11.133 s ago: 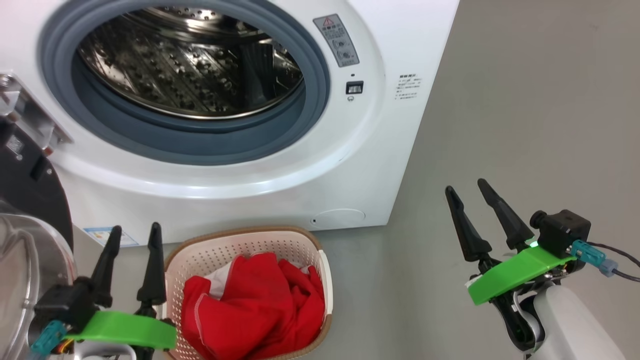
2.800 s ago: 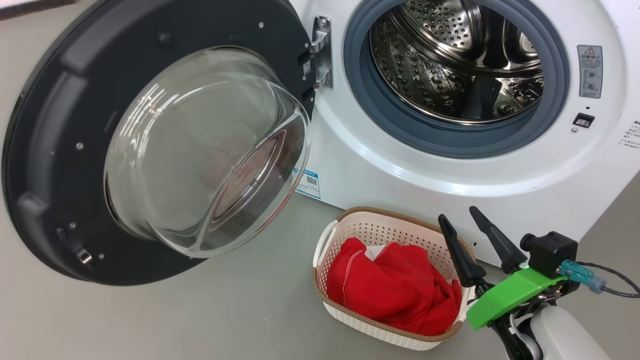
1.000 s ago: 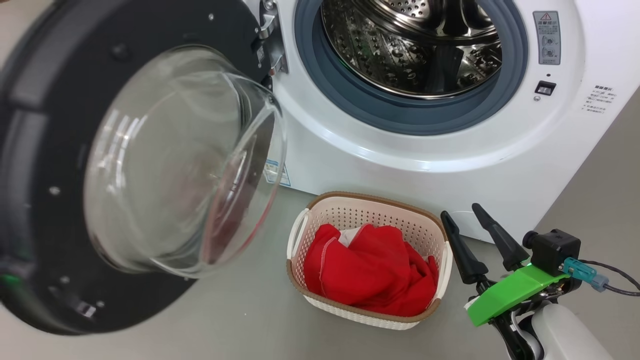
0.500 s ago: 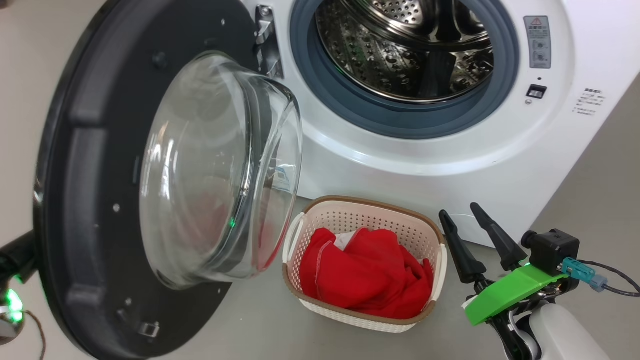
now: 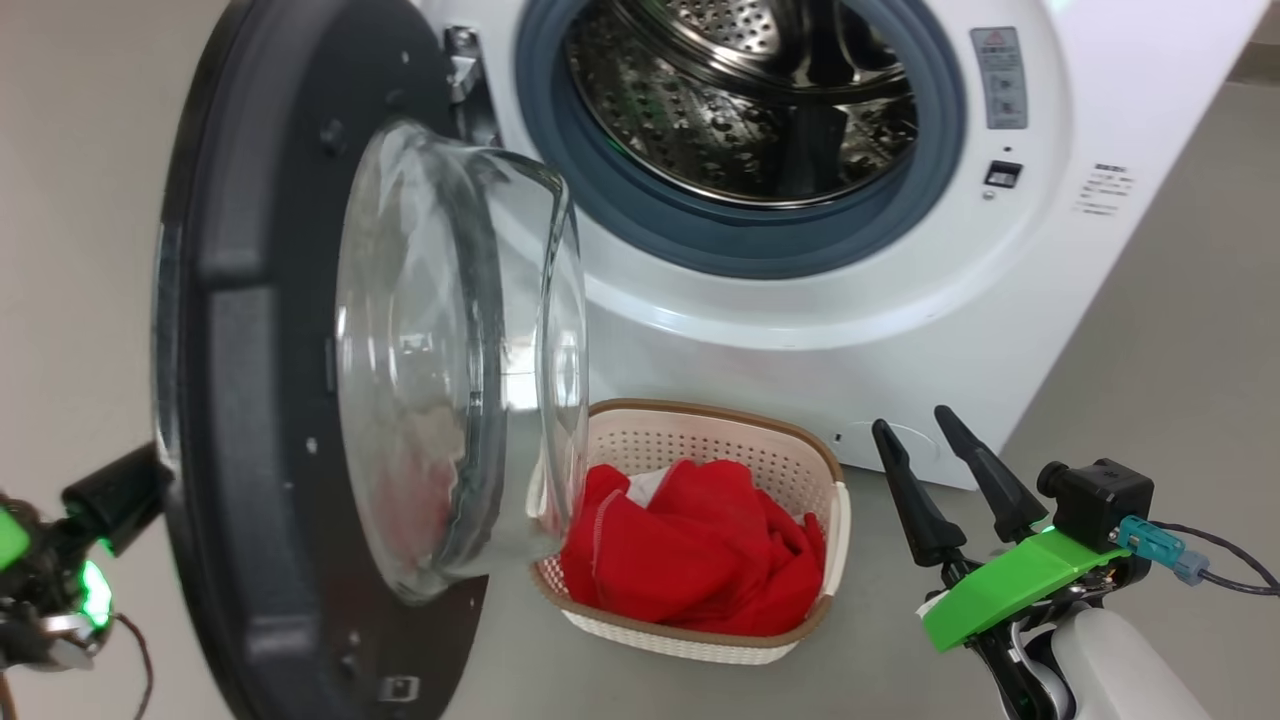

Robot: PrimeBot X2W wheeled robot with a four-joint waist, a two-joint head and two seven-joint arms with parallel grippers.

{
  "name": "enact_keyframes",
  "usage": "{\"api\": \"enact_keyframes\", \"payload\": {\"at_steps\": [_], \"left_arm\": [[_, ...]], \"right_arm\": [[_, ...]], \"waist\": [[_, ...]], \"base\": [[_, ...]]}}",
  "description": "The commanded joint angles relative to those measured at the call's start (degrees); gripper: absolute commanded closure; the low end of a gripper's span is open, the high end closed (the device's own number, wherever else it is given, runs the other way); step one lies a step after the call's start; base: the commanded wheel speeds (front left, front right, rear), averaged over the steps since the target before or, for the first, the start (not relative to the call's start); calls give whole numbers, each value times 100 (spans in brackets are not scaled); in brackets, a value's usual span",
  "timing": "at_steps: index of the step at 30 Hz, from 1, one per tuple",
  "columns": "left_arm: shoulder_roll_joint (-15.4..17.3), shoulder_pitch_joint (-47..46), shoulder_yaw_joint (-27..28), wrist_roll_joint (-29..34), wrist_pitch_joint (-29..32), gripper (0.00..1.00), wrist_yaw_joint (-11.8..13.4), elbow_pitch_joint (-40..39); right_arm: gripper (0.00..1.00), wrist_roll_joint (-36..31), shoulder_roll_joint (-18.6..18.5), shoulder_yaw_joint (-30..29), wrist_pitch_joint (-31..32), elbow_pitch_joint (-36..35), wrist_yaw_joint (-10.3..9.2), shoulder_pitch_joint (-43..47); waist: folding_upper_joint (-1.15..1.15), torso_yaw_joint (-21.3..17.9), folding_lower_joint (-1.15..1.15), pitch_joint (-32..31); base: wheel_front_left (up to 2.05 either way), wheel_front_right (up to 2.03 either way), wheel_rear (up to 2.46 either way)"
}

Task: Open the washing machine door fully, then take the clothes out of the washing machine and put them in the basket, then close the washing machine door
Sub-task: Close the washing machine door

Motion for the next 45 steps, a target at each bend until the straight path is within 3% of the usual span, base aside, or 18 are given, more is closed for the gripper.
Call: {"api": "enact_keyframes", "payload": {"at_steps": [1,13,33,45], "left_arm": [[126,-163,137,19,30,100,-13,-281],[-114,-434,-247,295,-147,100,-63,-404],[-351,-850,-364,546,-495,100,-329,-237],[-439,-1198,-242,672,-795,100,-335,-43]], "right_arm": [[0,42,23,84,-28,-158,9,-14],[0,31,95,32,-28,-170,9,-39],[0,9,104,-16,-28,-209,9,-108],[0,-3,119,-17,-28,-231,9,-142]], "waist": [[0,-94,0,2],[0,-677,0,37],[0,-1643,0,219],[0,-2207,0,298]], "base": [[0,0,0],[0,0,0],[0,0,0],[0,0,0]]}}
